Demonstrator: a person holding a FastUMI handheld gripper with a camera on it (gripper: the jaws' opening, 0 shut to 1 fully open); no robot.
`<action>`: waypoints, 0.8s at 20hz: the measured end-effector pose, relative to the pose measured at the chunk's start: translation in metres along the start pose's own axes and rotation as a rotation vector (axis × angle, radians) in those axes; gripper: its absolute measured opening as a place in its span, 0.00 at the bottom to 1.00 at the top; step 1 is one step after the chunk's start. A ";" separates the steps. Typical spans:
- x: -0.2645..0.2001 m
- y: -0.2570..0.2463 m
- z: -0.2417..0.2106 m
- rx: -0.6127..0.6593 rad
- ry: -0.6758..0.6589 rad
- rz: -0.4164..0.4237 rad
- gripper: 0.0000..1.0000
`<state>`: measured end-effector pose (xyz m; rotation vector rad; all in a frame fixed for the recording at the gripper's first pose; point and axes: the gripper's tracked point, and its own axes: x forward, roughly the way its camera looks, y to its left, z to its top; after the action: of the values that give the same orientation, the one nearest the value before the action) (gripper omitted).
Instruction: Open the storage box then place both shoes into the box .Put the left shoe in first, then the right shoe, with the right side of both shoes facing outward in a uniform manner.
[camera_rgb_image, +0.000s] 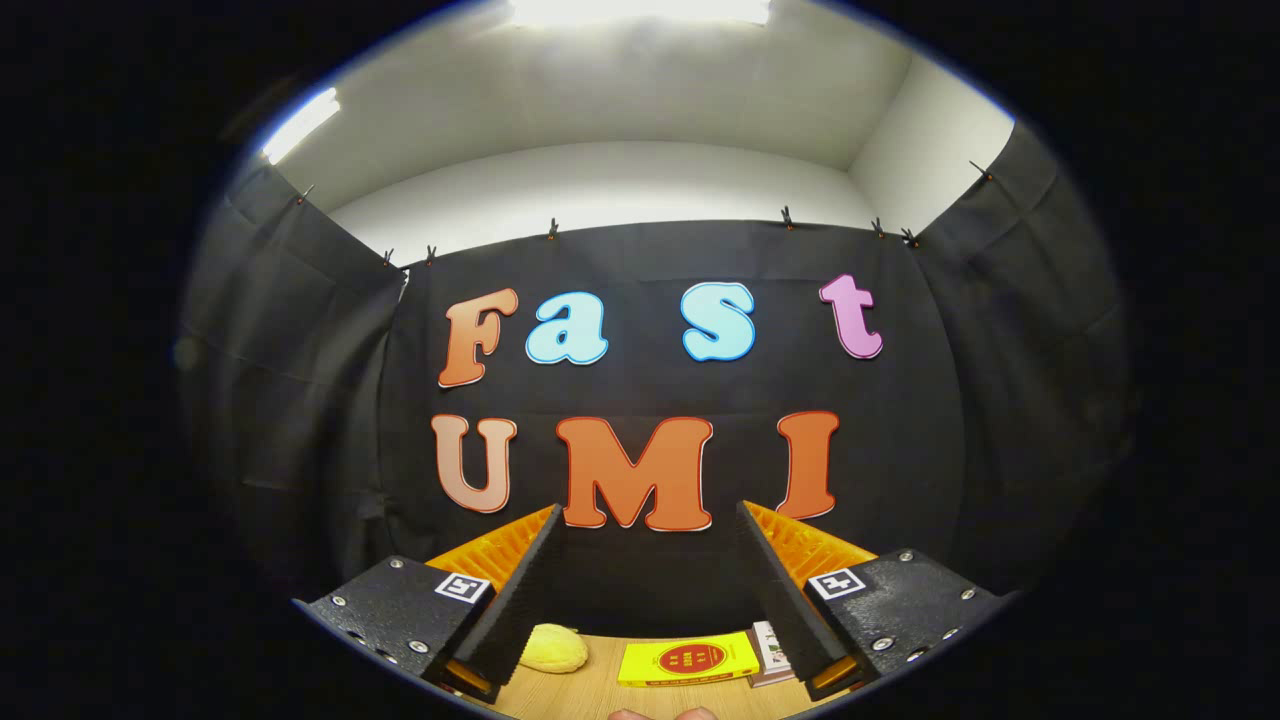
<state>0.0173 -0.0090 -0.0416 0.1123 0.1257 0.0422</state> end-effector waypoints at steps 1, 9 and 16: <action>-0.001 0.004 -0.007 0.018 0.020 0.016 1.00; -0.015 0.042 -0.086 0.297 0.279 0.166 0.99; -0.040 0.079 -0.176 0.356 0.542 0.252 0.97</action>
<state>-0.0470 0.0866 -0.2009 0.4724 0.6609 0.3024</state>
